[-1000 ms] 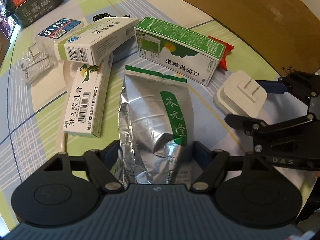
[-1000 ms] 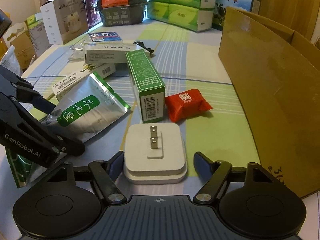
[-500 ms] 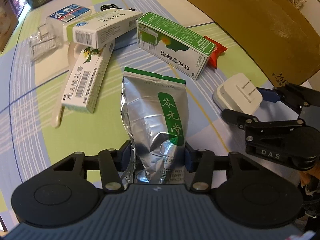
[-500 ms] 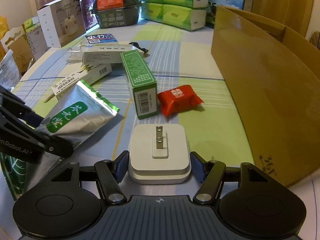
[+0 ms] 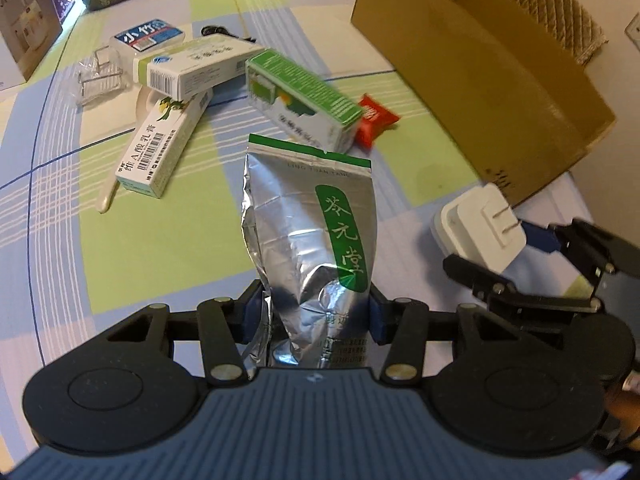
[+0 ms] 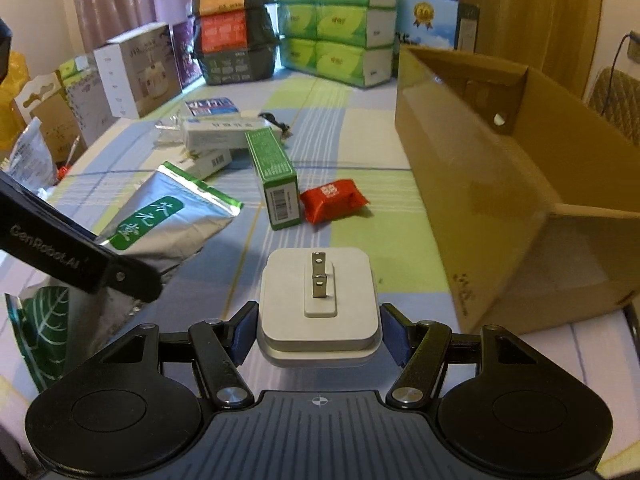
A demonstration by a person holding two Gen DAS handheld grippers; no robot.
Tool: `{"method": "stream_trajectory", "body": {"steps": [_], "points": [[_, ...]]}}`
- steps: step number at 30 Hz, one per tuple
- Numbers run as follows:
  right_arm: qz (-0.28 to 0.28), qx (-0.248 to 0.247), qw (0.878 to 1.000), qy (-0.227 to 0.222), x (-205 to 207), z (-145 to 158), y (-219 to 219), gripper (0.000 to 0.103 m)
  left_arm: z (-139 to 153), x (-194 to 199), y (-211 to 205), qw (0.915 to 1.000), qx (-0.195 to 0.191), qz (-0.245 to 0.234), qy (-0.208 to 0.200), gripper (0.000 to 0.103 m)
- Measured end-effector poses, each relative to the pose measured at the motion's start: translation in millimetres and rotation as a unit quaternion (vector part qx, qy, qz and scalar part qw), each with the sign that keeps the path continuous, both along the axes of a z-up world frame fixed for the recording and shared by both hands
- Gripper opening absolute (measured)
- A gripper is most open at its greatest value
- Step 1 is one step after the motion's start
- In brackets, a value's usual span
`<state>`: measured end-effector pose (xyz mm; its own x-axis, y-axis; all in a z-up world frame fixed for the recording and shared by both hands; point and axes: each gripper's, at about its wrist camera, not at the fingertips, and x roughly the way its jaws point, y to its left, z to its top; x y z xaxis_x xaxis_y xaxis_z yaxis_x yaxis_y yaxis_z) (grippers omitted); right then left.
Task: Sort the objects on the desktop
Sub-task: 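Carry the tea pouch and plug adapter with both tools over the cardboard box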
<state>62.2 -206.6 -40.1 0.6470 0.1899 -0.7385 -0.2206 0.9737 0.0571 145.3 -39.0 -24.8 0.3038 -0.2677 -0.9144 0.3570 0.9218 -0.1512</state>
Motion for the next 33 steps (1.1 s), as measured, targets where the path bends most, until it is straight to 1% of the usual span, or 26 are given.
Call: {"method": "stream_trajectory", "body": {"steps": [6,11,17,20,26,33], "points": [[-0.008,0.008,1.000,-0.012,-28.2,26.7,-15.9,0.062,26.0,-27.5,-13.7,0.9994,-0.023,0.026,-0.010,0.045],[-0.021,0.009,0.999,-0.027,-46.3,45.0,-35.2,0.062,46.4,-51.3,-32.2,0.9987,-0.036,0.029,-0.023,0.045],[-0.040,0.004,0.998,-0.041,-64.4,59.8,-64.8,0.062,58.8,-68.5,-59.5,0.9973,-0.066,0.025,-0.022,0.045],[-0.054,-0.001,0.997,-0.047,-71.2,66.1,-82.3,0.062,63.0,-72.8,-73.8,0.9960,-0.084,0.023,-0.019,0.045],[-0.084,-0.008,0.995,-0.061,-76.1,80.0,-118.3,0.062,75.5,-76.0,-104.4,0.9943,-0.104,0.010,-0.022,0.045],[-0.107,-0.016,0.992,-0.072,-73.0,91.9,-151.0,0.062,85.1,-69.4,-134.9,0.9932,-0.115,0.006,-0.020,0.045]]}}
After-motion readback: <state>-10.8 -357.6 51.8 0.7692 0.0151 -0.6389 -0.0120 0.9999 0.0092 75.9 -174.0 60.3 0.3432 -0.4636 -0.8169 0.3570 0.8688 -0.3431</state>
